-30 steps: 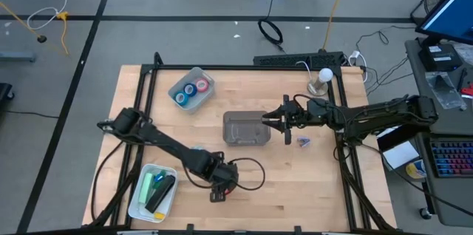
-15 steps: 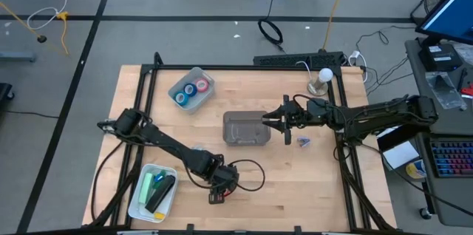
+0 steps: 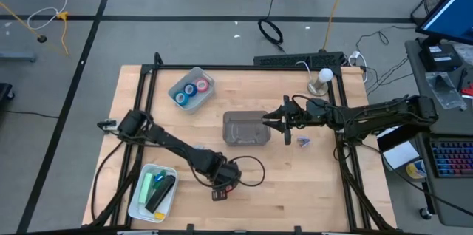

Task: Pick and place Stapler, Stapler remover, tape
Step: Put the orange tape into the grey bin, then put the light blue staple remover into the black bin

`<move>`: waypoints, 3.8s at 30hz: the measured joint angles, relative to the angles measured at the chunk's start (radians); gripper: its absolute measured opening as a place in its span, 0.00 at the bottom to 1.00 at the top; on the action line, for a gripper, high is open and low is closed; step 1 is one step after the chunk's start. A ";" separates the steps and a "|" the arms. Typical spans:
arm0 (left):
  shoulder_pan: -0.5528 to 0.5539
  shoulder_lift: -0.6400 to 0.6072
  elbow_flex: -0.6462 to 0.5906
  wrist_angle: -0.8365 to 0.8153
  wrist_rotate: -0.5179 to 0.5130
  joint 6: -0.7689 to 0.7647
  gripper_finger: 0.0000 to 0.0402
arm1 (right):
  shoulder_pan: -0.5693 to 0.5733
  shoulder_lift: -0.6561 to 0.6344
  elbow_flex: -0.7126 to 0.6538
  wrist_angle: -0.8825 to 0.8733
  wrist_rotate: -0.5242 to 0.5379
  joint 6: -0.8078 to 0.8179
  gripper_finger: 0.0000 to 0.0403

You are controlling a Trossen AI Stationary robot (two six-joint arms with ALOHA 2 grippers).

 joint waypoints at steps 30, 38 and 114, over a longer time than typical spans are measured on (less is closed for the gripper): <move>0.714 -0.698 -0.005 -0.489 -0.563 0.233 0.08 | -0.001 0.000 0.000 -0.001 0.002 0.000 0.26; 0.992 -0.530 -0.005 -0.461 -0.476 0.562 0.08 | -0.001 0.000 0.000 -0.001 0.007 0.000 0.26; 1.147 -0.273 -0.005 -0.329 -0.353 0.743 0.42 | -0.005 0.001 0.000 -0.007 0.107 0.034 0.26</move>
